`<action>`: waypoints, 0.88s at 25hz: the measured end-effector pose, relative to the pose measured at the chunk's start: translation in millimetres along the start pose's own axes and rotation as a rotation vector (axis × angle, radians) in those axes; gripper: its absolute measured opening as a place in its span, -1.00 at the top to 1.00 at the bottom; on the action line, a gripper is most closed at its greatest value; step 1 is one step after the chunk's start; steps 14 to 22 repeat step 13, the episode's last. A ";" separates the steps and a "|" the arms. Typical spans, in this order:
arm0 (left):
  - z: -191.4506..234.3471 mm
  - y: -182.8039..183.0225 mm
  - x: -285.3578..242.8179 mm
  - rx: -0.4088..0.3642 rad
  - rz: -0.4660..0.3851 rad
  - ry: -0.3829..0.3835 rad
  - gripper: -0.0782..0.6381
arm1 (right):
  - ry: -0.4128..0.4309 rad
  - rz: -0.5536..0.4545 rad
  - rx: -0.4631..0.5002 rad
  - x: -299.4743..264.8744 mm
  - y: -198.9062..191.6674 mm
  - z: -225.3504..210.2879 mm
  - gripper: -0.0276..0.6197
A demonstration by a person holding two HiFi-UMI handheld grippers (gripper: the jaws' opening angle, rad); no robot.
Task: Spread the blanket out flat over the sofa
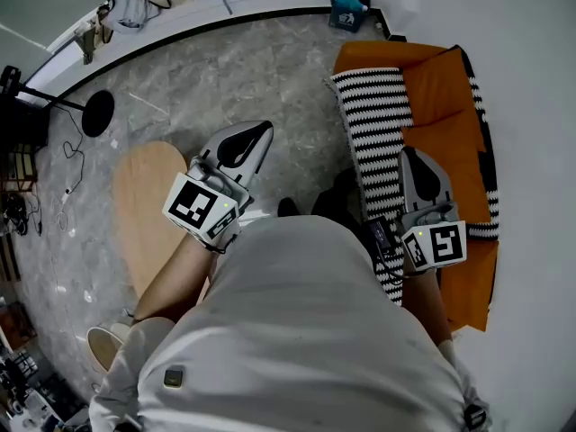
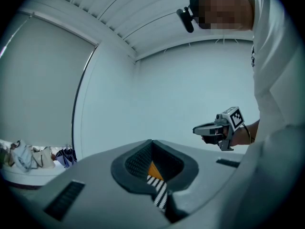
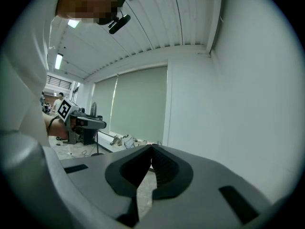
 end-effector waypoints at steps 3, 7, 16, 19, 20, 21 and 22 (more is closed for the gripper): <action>-1.1 -1.0 8.4 0.004 -0.007 -0.006 0.76 | -0.003 0.003 0.005 2.0 3.6 9.5 0.83; 2.8 -3.3 17.7 0.013 -0.014 -0.003 0.76 | 0.003 0.008 0.004 -0.7 6.4 19.7 0.83; 7.6 -4.2 26.8 0.023 -0.030 0.001 0.76 | 0.005 0.006 0.011 -5.9 11.9 26.4 0.83; 7.6 -4.2 26.8 0.023 -0.030 0.001 0.76 | 0.005 0.006 0.011 -5.9 11.9 26.4 0.83; 7.6 -4.2 26.8 0.023 -0.030 0.001 0.76 | 0.005 0.006 0.011 -5.9 11.9 26.4 0.83; 7.6 -4.2 26.8 0.023 -0.030 0.001 0.76 | 0.005 0.006 0.011 -5.9 11.9 26.4 0.83; 7.6 -4.2 26.8 0.023 -0.030 0.001 0.76 | 0.005 0.006 0.011 -5.9 11.9 26.4 0.83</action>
Point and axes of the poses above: the fingertips, and each gripper's own axes: x backward along the fingers, z to its left, y out of its top, the point moved 9 cm from there along x, backward along the fingers, and after that the axes turned 8 degrees about x, right-handed, at the moved point
